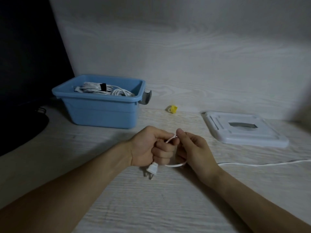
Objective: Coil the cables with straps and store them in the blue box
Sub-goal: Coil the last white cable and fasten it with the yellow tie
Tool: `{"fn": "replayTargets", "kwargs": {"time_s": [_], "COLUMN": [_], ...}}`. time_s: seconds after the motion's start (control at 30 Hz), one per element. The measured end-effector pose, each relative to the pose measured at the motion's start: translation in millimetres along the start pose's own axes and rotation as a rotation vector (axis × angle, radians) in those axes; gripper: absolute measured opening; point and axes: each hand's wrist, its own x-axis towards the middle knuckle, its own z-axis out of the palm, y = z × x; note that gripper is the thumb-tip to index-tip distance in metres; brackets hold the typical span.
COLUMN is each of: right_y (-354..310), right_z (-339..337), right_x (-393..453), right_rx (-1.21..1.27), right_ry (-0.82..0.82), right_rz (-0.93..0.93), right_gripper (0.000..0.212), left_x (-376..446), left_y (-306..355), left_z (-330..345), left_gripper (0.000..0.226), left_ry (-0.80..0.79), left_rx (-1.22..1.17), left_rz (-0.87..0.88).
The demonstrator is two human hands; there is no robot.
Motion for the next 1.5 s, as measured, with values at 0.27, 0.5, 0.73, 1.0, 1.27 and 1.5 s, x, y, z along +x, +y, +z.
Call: {"fn": "replayTargets", "kwargs": {"time_s": [0.27, 0.5, 0.73, 1.0, 1.27, 1.5], "right_y": [5, -3, 4, -5, 2, 0], "right_z": [-12, -38, -38, -53, -86, -79], "right_x": [3, 11, 10, 24, 39, 37], "right_rx": [-0.502, -0.745, -0.932, -0.689, -0.635, -0.592], "right_ry": [0.104, 0.196, 0.055, 0.551, 0.702, 0.707], "right_rz": [-0.247, -0.361, -0.328, -0.221, -0.141, -0.175], "right_gripper": [0.047, 0.026, 0.010, 0.022, 0.029, 0.026], "left_x": [1, 3, -5, -10, -9, -17], "left_y": [1, 15, 31, 34, 19, 24], "left_z": [0, -8, -15, -10, 6, -6], "left_gripper": [0.037, 0.036, 0.043, 0.030, 0.031, 0.027], "left_ry": [0.253, 0.644, 0.631, 0.529, 0.393, 0.364], "left_rx": [-0.034, -0.387, -0.522, 0.022, 0.426, 0.488], "left_rz": [0.039, 0.477, 0.666, 0.276, -0.108, -0.163]}}
